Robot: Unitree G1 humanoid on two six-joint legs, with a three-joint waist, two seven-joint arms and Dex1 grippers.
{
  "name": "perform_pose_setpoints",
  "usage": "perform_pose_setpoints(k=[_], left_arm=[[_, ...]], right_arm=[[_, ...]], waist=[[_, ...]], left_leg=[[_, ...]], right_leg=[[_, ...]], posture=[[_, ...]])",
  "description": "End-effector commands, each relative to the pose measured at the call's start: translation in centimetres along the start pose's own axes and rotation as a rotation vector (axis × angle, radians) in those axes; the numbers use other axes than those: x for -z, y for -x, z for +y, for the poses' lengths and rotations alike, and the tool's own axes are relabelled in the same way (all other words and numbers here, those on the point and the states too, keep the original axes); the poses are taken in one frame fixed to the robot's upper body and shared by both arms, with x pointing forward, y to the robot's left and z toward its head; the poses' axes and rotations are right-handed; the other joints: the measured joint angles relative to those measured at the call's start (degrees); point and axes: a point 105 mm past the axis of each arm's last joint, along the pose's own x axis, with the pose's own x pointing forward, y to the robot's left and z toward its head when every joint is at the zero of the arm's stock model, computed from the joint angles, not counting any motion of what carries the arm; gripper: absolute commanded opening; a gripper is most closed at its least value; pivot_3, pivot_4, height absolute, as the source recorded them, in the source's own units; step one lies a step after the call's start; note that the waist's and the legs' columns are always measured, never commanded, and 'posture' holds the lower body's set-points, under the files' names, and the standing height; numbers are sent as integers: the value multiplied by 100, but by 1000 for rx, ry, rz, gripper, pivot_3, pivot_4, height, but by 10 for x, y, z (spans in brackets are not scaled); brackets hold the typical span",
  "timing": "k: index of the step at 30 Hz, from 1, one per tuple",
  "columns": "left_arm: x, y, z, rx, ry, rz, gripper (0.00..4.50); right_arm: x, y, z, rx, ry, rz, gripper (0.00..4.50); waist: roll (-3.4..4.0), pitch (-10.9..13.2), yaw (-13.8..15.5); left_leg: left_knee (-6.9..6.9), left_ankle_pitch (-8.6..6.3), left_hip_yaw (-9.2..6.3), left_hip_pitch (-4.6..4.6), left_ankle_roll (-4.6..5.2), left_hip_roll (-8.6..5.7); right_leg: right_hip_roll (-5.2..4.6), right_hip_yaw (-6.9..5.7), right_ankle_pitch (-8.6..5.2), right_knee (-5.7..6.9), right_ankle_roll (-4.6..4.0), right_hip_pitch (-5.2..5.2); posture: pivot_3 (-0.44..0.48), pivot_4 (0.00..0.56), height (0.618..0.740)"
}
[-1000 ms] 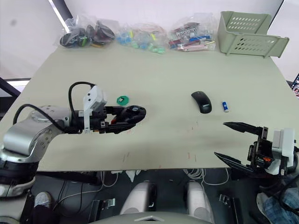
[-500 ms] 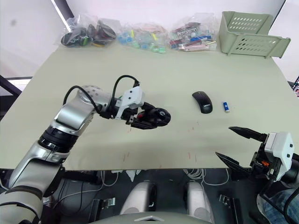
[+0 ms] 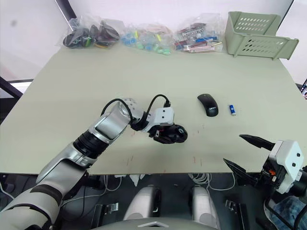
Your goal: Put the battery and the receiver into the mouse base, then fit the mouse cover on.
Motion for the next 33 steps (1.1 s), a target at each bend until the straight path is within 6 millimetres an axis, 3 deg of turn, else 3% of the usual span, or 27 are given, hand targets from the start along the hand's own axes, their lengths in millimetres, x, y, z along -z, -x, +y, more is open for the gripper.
perform_pose_setpoints(k=[1,6,16,20,23,26,33], left_arm=[[4,-9,-11,30,-18,34,2912],[5,-11,-17,43,-5,37,2912],[14,-12,-18,40,11,59,2912],[18,-12,-18,42,20,60,2912],[20,-13,-18,37,33,59,2912],[20,-15,-17,36,36,56,2912],[15,-20,-16,29,35,42,2912]], right_arm=[[-6,-1,7,-25,28,-8,4500],[3,-3,6,-26,53,47,4500],[1,-14,-6,61,28,63,4500],[8,-15,-35,252,38,152,4500],[19,-19,-68,396,-97,186,4500],[23,-33,-97,500,-195,189,4500],[41,-67,-139,674,-257,240,4500]], waist=[[1,-1,1],[3,-4,5],[6,-7,5],[7,-12,1],[7,-20,-9],[10,-23,-3],[24,-33,12]], left_leg=[[0,0,0,1,0,0],[0,0,0,2,0,0],[0,0,0,3,0,0],[0,0,1,4,0,0],[-1,0,1,7,0,0],[-1,0,3,6,0,0],[1,1,2,7,1,-4]], right_leg=[[0,0,0,-1,0,1],[-1,0,0,-1,1,2],[-1,0,-1,0,1,2],[-1,1,-1,0,1,3],[-1,1,0,0,0,4],[-2,2,0,0,0,4],[-3,3,1,0,1,8]], posture=[[0,150,740],[0,150,740],[0,150,740],[0,150,740],[0,150,740],[0,150,740],[0,150,740]])
